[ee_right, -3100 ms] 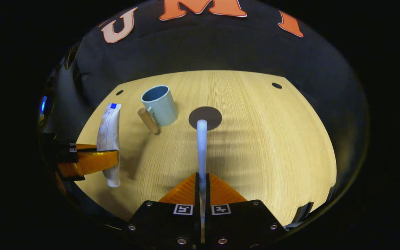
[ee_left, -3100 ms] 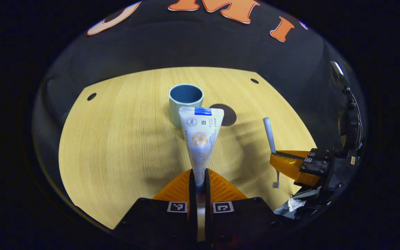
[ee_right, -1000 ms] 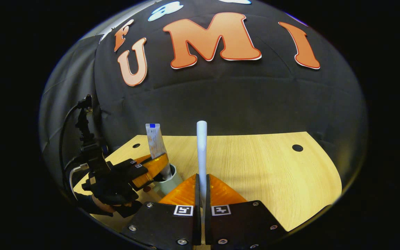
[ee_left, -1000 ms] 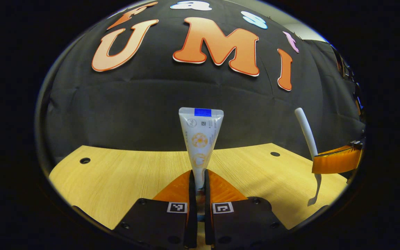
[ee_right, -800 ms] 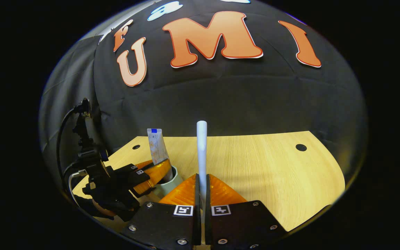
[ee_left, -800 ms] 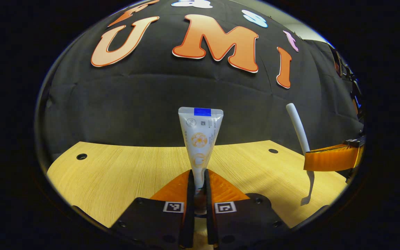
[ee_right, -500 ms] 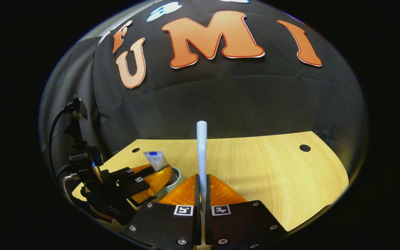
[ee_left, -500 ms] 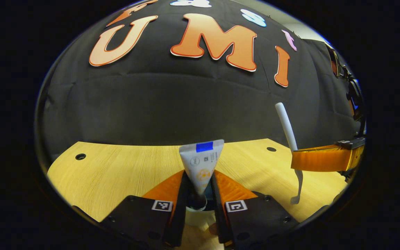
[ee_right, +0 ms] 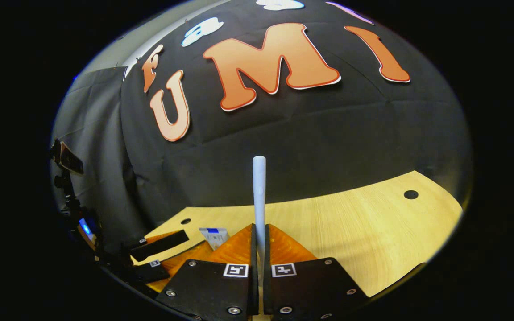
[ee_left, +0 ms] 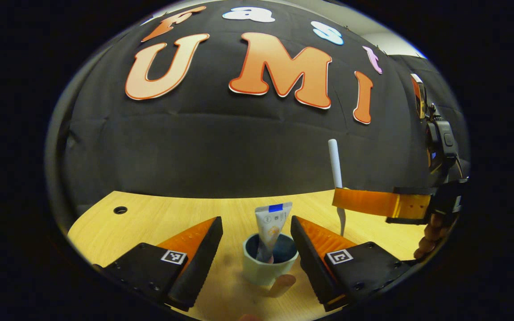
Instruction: Put the toothbrush and toothpaste on the desktop into the cup, then pick up the cup and place it on the coaster on the desktop.
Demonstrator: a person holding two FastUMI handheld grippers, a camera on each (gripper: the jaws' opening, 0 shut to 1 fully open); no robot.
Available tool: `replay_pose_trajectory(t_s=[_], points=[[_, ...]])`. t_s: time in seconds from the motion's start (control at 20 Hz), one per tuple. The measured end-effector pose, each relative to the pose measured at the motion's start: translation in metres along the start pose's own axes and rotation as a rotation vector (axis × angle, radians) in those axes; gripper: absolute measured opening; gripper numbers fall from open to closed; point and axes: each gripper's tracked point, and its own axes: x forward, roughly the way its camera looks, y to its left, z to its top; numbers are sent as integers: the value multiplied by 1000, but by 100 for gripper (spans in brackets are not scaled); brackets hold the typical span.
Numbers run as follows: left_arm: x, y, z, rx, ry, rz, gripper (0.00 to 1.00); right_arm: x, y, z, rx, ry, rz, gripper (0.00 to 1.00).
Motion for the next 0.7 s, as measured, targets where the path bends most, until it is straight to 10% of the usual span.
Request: replay_pose_trajectory(t_s=[0.7], points=[[-39, 37, -12, 101, 33, 101, 99, 37, 36, -11, 69, -165, 127, 6]])
